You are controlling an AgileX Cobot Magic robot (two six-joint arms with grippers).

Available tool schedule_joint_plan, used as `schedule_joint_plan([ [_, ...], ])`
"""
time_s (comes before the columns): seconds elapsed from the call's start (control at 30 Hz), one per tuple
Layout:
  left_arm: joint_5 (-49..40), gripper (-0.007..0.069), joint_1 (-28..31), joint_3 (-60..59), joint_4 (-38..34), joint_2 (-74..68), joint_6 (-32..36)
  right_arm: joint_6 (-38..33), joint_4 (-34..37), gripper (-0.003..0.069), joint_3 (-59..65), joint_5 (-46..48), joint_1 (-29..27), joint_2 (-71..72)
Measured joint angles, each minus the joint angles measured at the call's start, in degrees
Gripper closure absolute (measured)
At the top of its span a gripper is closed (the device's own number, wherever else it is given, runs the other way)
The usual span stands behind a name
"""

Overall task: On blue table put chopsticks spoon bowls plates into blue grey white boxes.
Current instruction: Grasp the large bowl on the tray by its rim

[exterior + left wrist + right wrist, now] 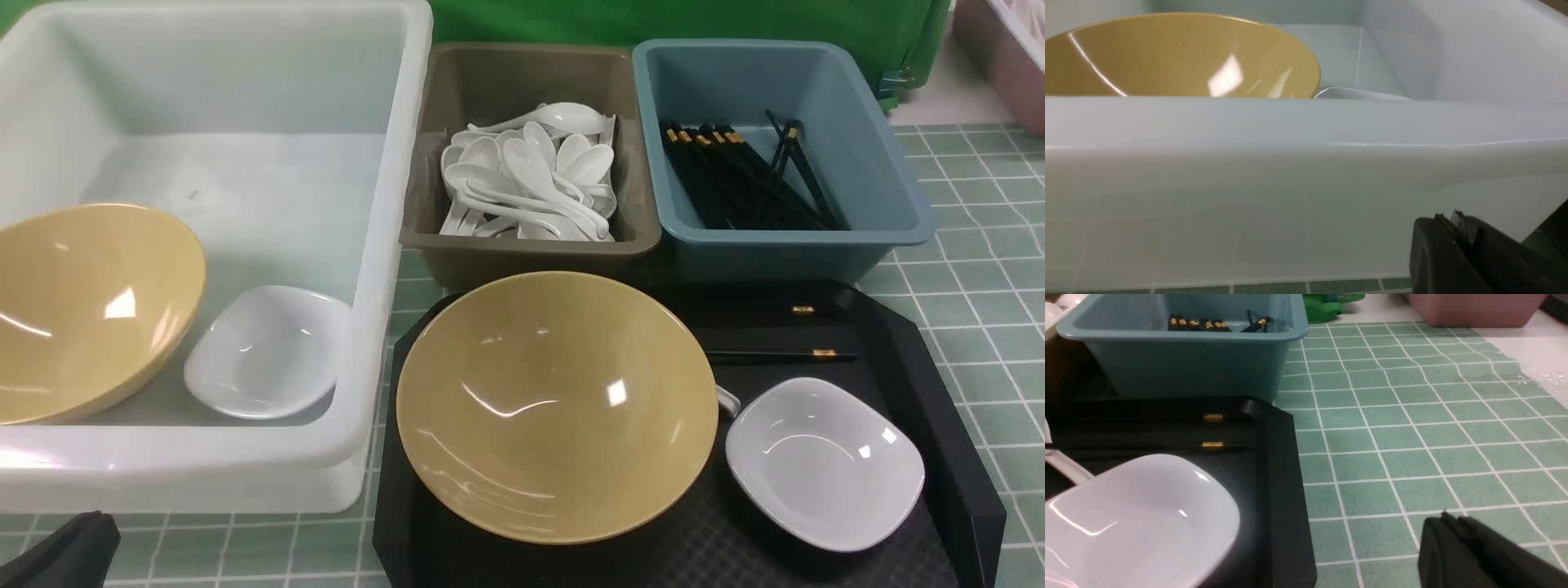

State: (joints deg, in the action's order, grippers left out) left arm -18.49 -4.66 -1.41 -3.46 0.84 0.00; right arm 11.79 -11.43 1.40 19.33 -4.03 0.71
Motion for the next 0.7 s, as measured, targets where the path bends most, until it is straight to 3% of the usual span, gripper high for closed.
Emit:
schedule_joint_plan([
  [0.7, 0.0, 0.0619, 0.0, 0.0, 0.0, 0.0, 0.0, 0.0, 0.0, 0.0562, 0.0, 0.0, 0.0, 0.0],
])
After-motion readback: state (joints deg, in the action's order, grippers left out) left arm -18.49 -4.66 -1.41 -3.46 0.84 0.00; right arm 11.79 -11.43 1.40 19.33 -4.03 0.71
